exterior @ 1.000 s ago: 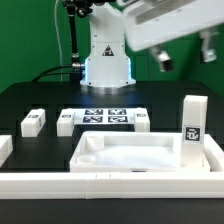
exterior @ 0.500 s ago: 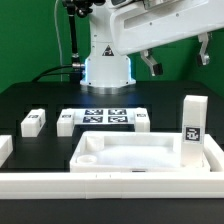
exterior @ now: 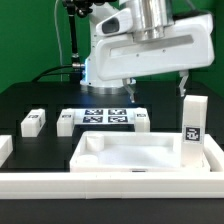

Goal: Assemble desk

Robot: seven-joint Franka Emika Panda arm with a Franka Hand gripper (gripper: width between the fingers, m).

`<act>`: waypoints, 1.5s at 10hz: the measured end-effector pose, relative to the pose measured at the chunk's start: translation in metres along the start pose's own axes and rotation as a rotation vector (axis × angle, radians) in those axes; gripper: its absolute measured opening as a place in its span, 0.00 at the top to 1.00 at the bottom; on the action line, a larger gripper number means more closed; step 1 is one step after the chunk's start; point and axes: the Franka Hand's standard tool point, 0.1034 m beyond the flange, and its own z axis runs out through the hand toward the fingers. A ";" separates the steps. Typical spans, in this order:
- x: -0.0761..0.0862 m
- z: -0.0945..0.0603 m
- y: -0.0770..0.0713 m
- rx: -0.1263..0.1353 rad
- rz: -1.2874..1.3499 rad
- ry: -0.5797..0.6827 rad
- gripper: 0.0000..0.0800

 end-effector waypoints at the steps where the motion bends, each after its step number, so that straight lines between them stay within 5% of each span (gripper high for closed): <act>1: 0.002 -0.001 -0.001 0.006 0.004 -0.016 0.19; 3: -0.006 0.002 0.001 0.006 0.000 -0.089 0.19; 6: -0.025 0.033 0.017 -0.100 -0.016 -0.352 0.19; 12: -0.040 0.038 0.029 -0.108 -0.010 -0.713 0.19; 15: -0.032 0.034 0.038 -0.109 0.034 -0.839 0.19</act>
Offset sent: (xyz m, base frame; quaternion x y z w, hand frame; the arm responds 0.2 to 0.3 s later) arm -0.0263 -0.0245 -0.0504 -0.1212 -0.2675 -0.0576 0.9542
